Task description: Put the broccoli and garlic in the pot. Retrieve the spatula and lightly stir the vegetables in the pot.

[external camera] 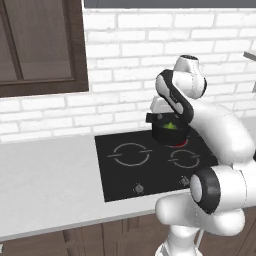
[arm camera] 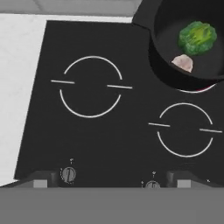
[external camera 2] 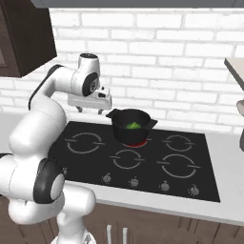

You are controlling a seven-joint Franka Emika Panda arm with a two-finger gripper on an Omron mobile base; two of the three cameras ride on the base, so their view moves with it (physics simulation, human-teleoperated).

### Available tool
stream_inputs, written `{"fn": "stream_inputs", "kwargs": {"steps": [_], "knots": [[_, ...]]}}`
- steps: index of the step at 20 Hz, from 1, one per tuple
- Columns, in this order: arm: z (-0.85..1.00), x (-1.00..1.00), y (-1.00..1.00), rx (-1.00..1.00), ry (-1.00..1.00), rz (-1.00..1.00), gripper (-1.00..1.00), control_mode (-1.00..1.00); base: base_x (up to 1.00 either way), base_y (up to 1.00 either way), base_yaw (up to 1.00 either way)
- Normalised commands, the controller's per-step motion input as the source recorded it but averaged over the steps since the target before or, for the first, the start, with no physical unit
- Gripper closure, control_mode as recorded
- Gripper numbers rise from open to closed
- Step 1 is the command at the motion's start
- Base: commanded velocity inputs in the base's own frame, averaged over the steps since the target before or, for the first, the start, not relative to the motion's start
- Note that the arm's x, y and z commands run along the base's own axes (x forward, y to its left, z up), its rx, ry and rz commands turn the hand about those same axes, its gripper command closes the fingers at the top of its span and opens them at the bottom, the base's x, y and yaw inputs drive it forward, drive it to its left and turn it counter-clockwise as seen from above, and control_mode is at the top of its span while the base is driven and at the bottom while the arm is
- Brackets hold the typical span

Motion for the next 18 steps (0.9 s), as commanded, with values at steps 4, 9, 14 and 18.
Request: {"fn": "stream_inputs", "kwargs": {"steps": [4,9,14,18], "knots": [[0.14,-1.00,0.05,-0.04,-0.10,0.10,-1.00,-1.00,0.00,0.00,0.00],[0.22,-1.00,-0.39,0.00,-0.11,0.00,-1.00,-1.00,0.00,0.00,0.00],[0.04,-0.40,-0.11,0.00,-0.02,0.00,-1.00,-1.00,0.00,0.00,0.00],[0.00,0.00,0.00,0.00,0.00,0.00,-1.00,-1.00,0.00,0.00,0.00]]}}
